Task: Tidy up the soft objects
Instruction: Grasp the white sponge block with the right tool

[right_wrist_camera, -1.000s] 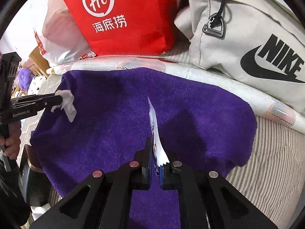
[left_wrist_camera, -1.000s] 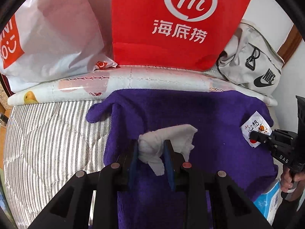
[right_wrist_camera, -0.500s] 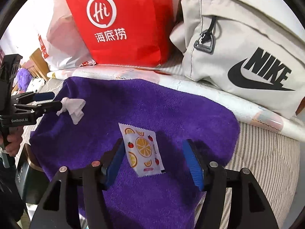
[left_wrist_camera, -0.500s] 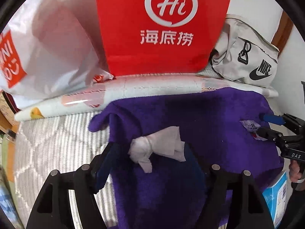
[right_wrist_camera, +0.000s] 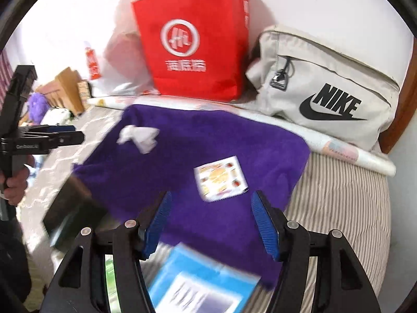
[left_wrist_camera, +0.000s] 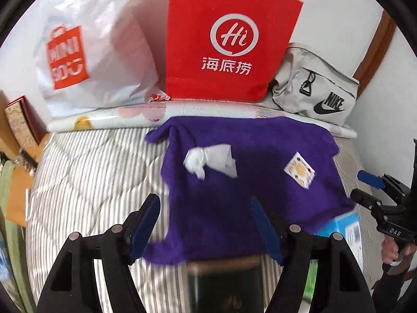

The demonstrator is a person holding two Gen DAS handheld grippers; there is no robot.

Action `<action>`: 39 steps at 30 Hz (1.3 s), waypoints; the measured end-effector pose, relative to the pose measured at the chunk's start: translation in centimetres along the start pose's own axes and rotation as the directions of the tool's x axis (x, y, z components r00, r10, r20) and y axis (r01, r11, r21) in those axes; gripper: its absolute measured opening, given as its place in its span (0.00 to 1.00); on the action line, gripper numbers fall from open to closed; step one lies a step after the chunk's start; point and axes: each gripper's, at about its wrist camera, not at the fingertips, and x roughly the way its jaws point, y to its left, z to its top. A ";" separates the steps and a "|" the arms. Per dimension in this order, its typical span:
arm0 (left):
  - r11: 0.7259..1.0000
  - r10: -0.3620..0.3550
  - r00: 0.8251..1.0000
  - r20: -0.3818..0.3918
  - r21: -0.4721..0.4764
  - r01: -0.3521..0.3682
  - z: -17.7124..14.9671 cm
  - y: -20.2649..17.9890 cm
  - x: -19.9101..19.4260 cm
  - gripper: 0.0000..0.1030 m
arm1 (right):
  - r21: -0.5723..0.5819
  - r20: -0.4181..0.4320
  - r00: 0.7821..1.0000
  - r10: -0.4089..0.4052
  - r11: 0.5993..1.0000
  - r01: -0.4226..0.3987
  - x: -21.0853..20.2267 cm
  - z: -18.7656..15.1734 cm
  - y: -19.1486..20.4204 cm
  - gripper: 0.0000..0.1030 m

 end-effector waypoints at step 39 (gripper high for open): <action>0.989 -0.123 0.992 0.017 -0.076 0.124 -20.2 1.0 -6.5 0.69 | -0.072 0.049 0.998 0.026 0.997 -0.022 -5.7 -14.0 15.5 0.49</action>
